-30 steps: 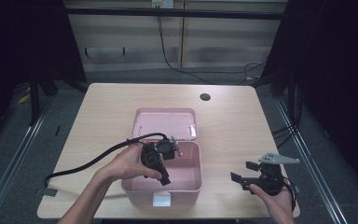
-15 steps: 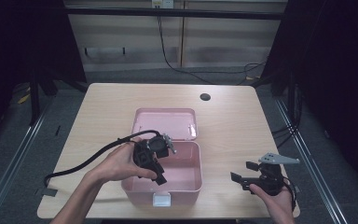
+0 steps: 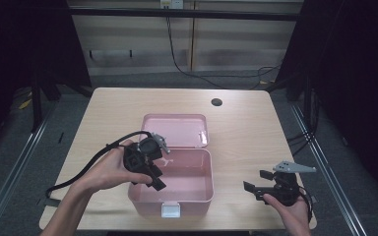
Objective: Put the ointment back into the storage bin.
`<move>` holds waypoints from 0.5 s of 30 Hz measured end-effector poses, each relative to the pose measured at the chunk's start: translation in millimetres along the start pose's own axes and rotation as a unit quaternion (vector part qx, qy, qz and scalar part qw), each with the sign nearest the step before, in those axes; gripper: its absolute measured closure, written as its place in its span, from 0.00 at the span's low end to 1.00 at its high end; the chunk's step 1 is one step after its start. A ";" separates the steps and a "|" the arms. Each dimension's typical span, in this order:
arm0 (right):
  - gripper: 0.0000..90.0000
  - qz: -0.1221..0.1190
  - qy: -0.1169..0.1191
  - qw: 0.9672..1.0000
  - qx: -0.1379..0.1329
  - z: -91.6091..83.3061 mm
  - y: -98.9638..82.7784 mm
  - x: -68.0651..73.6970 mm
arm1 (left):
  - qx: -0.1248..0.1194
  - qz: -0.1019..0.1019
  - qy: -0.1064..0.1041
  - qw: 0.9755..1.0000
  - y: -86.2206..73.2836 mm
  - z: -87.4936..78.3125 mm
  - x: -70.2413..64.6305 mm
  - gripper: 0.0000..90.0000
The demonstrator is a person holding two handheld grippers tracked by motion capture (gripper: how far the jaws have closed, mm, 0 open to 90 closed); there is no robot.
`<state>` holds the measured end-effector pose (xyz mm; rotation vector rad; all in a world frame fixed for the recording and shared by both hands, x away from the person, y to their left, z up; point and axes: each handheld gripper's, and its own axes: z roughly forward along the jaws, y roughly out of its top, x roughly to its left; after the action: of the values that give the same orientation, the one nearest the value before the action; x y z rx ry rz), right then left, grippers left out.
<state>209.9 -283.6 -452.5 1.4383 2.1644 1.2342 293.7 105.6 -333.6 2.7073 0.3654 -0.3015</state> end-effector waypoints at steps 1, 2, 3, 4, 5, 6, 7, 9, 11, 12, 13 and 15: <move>0.19 0.000 0.000 1.000 0.000 0.0 0.0 0.0 | -0.004 -0.001 0.002 1.000 -1.2 -1.9 -1.5 0.59; 0.19 0.000 0.000 1.000 0.000 0.0 0.0 0.0 | -0.005 -0.001 0.004 1.000 -2.4 -3.6 -3.4 0.59; 0.19 0.000 0.000 1.000 0.000 0.0 0.0 -0.1 | -0.006 0.002 0.003 1.000 -3.5 -5.2 -4.6 0.58; 0.19 0.000 0.000 1.000 0.000 0.0 0.0 -0.1 | -0.009 0.005 0.006 1.000 -4.6 -6.9 -5.0 0.58; 0.19 0.000 0.000 1.000 0.000 0.1 0.0 -0.1 | -0.012 0.001 0.008 1.000 -6.0 -7.9 -5.7 0.57; 0.19 0.000 0.000 1.000 0.000 0.0 -0.1 -0.1 | -0.007 0.004 0.009 1.000 -6.8 -9.5 -5.6 0.56; 0.19 0.000 0.000 1.000 0.000 0.0 -0.1 0.0 | -0.011 0.006 0.008 1.000 -7.9 -10.7 -5.3 0.56; 0.19 0.000 -0.001 1.000 -0.001 -0.1 -0.1 0.1 | -0.011 0.007 0.010 1.000 -10.7 -13.6 -4.6 0.54; 0.19 0.000 0.000 1.000 -0.001 -0.2 -0.2 -0.1 | -0.018 0.010 0.011 1.000 -14.7 -14.5 -4.3 0.54; 0.19 0.000 -0.001 1.000 0.000 -0.2 -0.2 -0.1 | -0.016 0.007 0.010 1.000 -16.6 -15.2 -3.5 0.52; 0.19 0.001 -0.001 1.000 0.000 -0.2 -0.1 -0.1 | -0.017 0.005 0.014 1.000 -18.6 -15.3 -2.9 0.51; 0.19 0.000 0.000 1.000 0.000 0.1 -0.1 -0.1 | -0.016 0.006 0.011 1.000 -22.4 -17.1 -2.2 0.50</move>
<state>210.0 -283.6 -452.6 1.4388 2.1646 1.2325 287.7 131.9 -325.5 2.6826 0.3559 -0.2599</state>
